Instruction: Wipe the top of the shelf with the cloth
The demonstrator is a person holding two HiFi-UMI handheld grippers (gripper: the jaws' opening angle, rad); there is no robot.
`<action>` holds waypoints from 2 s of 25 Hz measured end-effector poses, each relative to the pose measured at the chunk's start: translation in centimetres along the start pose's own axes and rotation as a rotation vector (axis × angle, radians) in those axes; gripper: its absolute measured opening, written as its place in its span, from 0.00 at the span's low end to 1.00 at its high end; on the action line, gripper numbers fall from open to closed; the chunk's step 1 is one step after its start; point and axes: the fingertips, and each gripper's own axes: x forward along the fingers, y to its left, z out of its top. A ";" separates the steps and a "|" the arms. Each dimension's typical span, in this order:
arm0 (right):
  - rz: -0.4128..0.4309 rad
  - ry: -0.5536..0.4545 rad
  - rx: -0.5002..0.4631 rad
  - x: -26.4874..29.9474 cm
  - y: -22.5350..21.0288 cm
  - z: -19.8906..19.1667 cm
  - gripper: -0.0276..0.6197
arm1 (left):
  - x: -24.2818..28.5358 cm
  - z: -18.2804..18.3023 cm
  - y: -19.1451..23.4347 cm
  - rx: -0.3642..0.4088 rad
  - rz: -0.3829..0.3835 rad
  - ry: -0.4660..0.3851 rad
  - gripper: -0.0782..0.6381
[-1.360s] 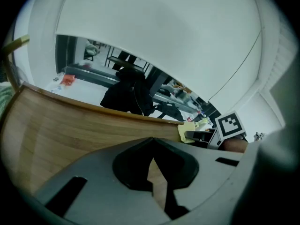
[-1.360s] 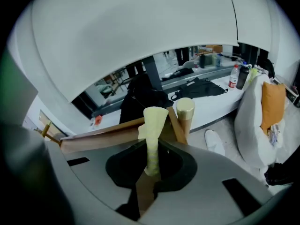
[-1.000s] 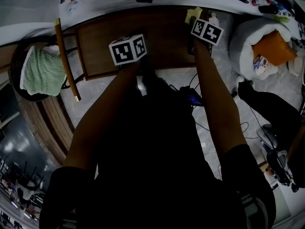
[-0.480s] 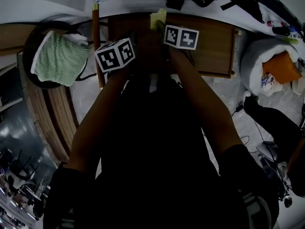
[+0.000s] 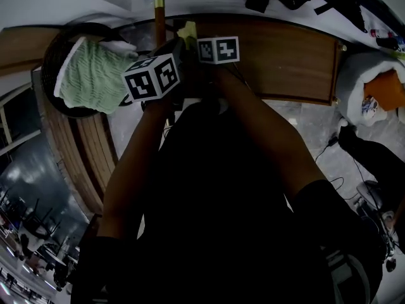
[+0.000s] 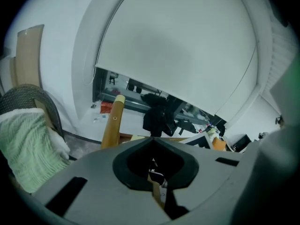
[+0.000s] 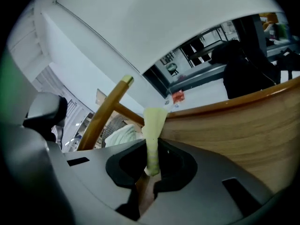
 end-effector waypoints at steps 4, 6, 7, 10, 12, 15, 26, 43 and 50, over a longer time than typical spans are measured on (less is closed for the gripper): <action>-0.019 0.049 -0.007 2.6 0.0 -1.6 0.12 | -0.6 -0.4 0.4 0.025 -0.046 0.036 0.12; -0.046 0.067 -0.024 3.3 -0.4 -2.2 0.12 | -0.7 -0.8 0.2 0.045 -0.076 0.049 0.12; -0.056 0.072 -0.039 3.5 -0.5 -2.3 0.12 | -0.7 -1.0 0.1 0.051 -0.092 0.053 0.12; -0.077 0.080 -0.084 3.7 -0.6 -2.4 0.12 | -0.6 -1.6 0.1 0.029 -0.122 0.056 0.12; -0.087 0.085 -0.099 3.6 -0.7 -2.5 0.12 | -0.5 -1.9 0.3 0.006 -0.129 0.056 0.12; -0.122 0.091 -0.113 3.0 -1.5 -2.6 0.12 | -0.2 -2.3 0.2 -0.010 -0.145 0.069 0.12; -0.206 0.073 -0.123 -2.0 -6.9 -2.2 0.12 | 3.2 -5.1 -4.0 -0.022 -0.153 0.141 0.12; -0.249 0.114 -0.088 -13.0 -16.6 -2.4 0.12 | 11.3 -10.9 -12.4 -0.086 -0.138 0.255 0.12; -0.277 0.098 -0.067 -17.8 -21.1 -2.6 0.12 | 14.9 -13.2 -16.8 -0.076 -0.157 0.295 0.12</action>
